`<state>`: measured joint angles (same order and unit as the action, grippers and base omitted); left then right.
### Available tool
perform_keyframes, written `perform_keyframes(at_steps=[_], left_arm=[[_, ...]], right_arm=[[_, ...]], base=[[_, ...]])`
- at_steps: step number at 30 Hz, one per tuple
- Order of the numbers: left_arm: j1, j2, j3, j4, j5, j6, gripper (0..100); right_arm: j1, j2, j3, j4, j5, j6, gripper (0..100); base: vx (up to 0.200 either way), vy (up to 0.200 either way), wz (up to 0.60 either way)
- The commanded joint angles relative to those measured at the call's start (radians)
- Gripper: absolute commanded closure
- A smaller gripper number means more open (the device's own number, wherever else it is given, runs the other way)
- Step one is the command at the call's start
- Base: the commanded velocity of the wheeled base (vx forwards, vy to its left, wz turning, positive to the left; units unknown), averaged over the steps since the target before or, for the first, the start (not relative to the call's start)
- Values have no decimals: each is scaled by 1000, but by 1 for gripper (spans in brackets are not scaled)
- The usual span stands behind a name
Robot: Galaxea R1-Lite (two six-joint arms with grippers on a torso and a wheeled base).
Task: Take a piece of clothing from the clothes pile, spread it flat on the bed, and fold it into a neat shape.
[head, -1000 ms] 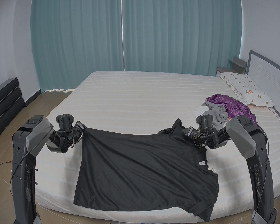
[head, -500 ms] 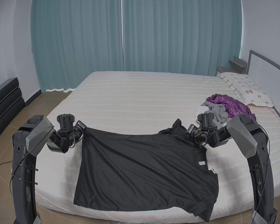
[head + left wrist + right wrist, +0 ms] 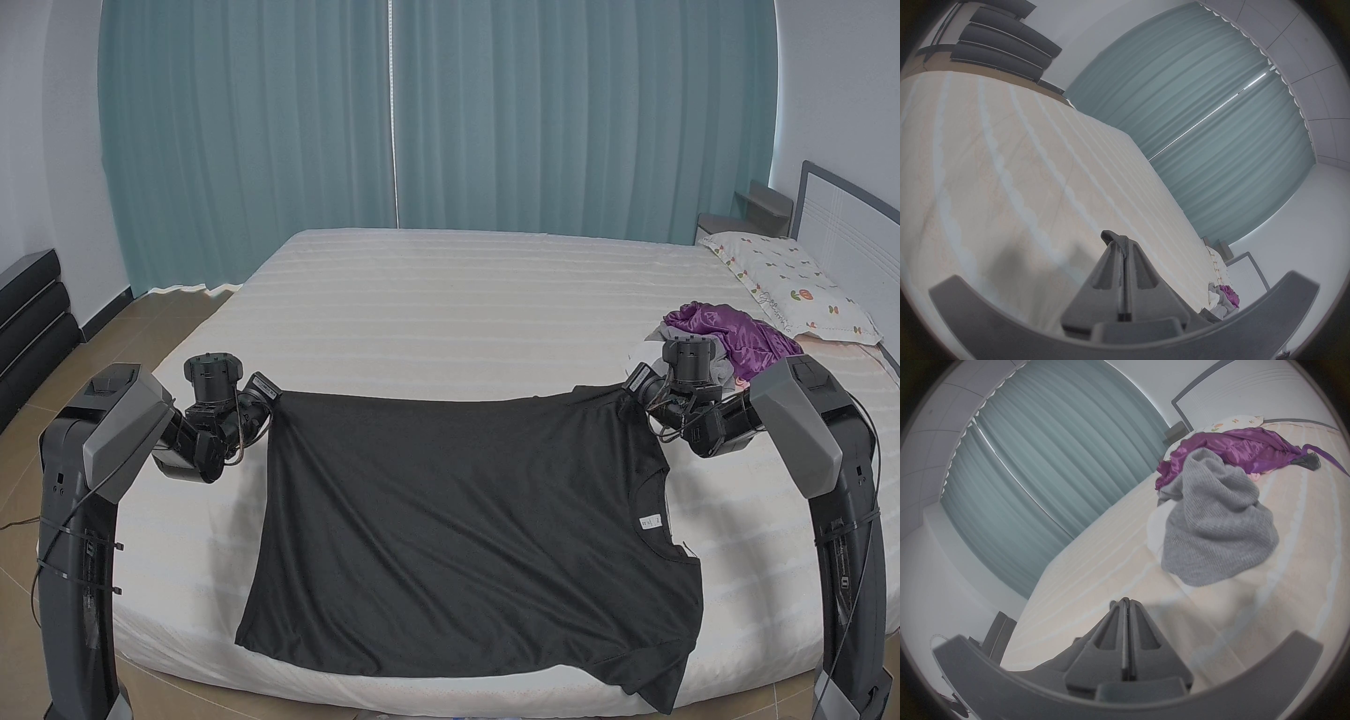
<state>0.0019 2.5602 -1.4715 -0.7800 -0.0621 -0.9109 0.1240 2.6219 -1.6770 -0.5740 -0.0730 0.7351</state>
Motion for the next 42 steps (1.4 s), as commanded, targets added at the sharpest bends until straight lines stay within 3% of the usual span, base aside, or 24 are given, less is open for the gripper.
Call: perform_keyframes(at_steps=[1,7,14,20,28,42], left_arm=[[0,8,-30,1,-1,0,100],[3,41,-115,5,1,32,100],[3,60,-145,7,1,106,100],[-3,94,-182,-2,2,138,100],[-10,152,-239,-4,2,138,100],[-20,196,-256,-2,4,136,100]], right_arm=[[-11,-8,-10,-20,-5,0,100],[-21,15,-58,-87,-65,-3,100],[-15,44,-79,-133,-68,-31,100],[-18,110,-165,-222,-131,-105,100],[-17,179,-176,-274,-133,-171,100],[-14,217,-178,-256,-131,-174,100]], base=[[0,0,0],[0,0,0],[0,0,0],[0,0,0],[0,0,0],[0,0,0]])
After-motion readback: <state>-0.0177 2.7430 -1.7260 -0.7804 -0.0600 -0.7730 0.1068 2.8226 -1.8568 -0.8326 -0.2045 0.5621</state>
